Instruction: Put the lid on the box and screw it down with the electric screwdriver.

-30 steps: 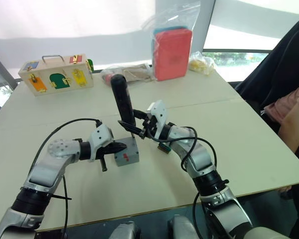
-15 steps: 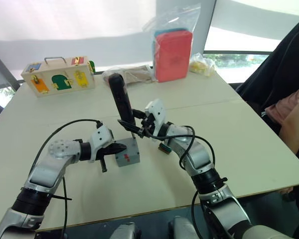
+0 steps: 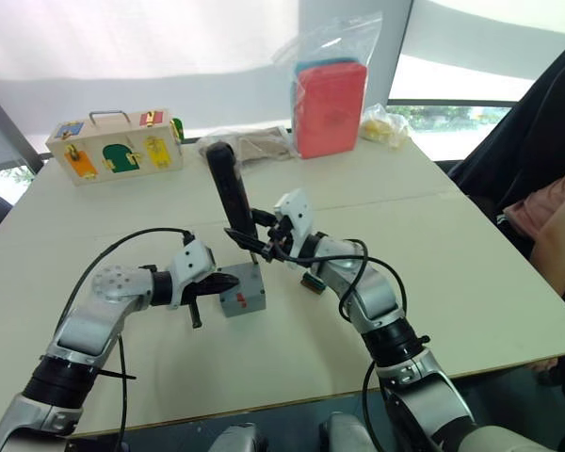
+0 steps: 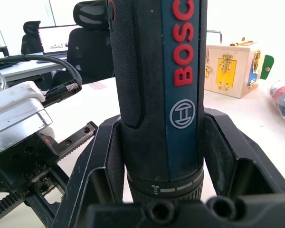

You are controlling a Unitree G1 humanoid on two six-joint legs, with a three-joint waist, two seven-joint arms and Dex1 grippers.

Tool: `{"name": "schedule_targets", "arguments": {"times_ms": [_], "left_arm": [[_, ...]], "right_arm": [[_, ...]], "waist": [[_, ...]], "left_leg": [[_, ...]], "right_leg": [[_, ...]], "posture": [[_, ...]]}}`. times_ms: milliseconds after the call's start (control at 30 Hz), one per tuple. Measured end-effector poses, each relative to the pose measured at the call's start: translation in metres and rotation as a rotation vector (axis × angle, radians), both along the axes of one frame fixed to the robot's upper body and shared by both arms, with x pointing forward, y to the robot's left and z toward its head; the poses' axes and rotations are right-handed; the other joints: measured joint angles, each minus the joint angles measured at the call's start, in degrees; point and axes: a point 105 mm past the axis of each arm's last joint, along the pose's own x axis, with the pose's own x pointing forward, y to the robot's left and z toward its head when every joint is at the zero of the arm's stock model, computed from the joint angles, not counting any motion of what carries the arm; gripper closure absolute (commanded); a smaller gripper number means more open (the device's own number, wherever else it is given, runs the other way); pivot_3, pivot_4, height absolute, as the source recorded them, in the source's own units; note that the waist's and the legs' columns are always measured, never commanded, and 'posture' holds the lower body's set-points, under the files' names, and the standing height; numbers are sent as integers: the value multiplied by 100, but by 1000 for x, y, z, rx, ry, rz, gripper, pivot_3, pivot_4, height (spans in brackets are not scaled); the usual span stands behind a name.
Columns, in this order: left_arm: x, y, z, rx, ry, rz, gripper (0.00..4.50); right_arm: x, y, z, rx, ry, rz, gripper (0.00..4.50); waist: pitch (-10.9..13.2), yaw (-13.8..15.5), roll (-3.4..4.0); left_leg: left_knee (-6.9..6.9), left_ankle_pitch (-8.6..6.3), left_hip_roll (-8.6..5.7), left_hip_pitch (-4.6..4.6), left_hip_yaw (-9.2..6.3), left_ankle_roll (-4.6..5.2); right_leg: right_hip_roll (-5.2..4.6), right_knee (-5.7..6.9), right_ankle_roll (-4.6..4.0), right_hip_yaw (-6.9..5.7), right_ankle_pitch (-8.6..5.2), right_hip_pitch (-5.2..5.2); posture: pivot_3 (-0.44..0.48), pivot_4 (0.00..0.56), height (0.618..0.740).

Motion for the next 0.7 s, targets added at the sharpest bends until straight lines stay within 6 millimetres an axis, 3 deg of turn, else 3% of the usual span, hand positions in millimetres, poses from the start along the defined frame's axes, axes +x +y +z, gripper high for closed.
{"name": "schedule_targets", "arguments": {"times_ms": [333,700], "left_arm": [[0,0,-3,13,5,-16,4500],[0,-1,0,12,-8,-25,4500]], "right_arm": [[3,-7,-4,6,16,-39,2588],[0,-19,2,21,-13,-48,2588]], "waist": [[-31,109,7],[19,126,-15]], "left_leg": [[-4,-1,0,7,-4,-2],[-7,-2,-1,2,-11,-4]], "right_leg": [[-4,-1,38,1,-40,11],[-6,-3,26,0,-55,10]], "posture": [[0,150,740],[0,150,740]]}}
